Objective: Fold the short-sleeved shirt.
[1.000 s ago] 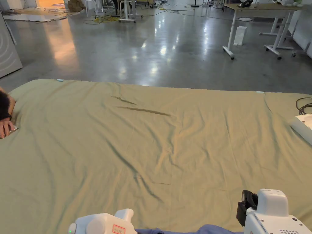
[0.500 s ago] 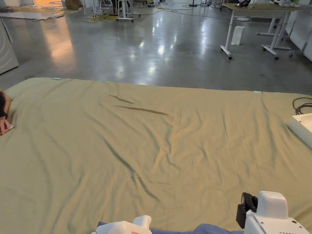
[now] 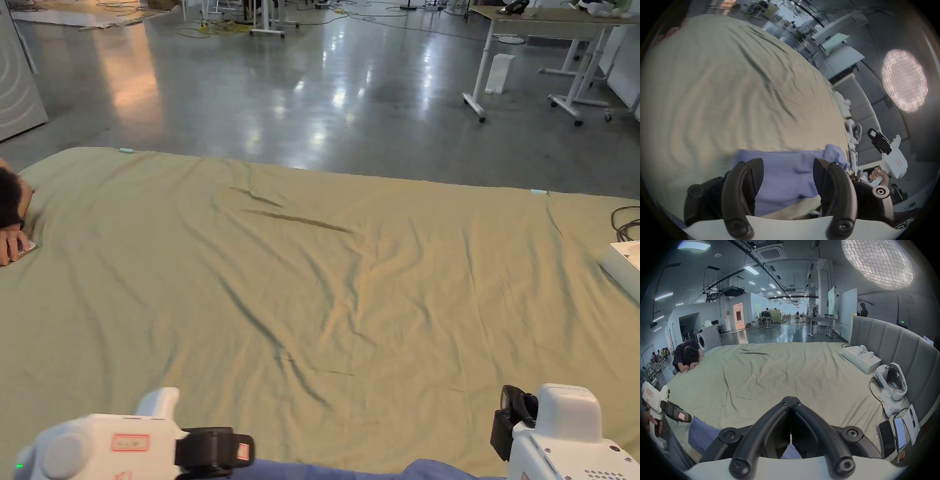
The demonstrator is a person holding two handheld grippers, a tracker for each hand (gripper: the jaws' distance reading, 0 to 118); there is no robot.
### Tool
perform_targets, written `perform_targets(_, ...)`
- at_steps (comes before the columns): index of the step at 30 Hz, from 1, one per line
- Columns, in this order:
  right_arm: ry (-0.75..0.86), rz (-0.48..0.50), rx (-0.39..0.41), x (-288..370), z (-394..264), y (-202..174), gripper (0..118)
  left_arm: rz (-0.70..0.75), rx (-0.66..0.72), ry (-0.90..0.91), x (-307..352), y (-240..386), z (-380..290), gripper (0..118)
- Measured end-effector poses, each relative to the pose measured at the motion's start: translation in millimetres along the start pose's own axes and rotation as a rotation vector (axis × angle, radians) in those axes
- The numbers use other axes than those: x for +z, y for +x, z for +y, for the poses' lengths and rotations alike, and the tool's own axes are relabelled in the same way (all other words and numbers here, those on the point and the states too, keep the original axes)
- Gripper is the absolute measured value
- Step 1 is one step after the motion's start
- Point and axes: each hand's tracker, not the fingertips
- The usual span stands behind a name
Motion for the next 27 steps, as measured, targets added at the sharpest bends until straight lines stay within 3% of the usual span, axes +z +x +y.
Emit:
perform_targets(5, -0.011, 0.015, -0.017, -2.9, -0.6, -2.5, 0, -0.02, 0.129, -0.058, 12.3, -64.5, 1.7, 67)
perform_targets(9, -0.02, 0.022, -0.02, -3.3, -1.7, -5.3, 0, -0.093, 0.146, -0.154, -7.9, -91.0, -8.5, 67)
perform_targets(16, -0.03, 0.017, -0.012, -1.0, -2.8, -8.1, 0, -0.326, 0.259, -0.159, -35.1, -96.2, -20.8, 67)
perform_targets(19, -0.033, 0.014, -0.01, -0.9, -2.7, -8.3, 0, -0.341, 0.178, -0.199, -51.5, -85.9, -26.2, 66)
perform_targets(21, -0.033, 0.013, -0.009, -0.2, -2.6, -8.5, 0, -0.324, 0.163, -0.185, -54.9, -79.5, -26.1, 57)
perform_targets(24, -0.036, 0.01, -0.001, 0.6, -2.4, -9.0, 0, -0.253, 0.148, -0.172, -58.8, -78.9, -26.1, 24)
perform_targets(27, -0.038, 0.01, 0.001, 0.5, -2.6, -9.3, 0, -0.213, 0.147, -0.171, -58.0, -69.3, -29.5, 12)
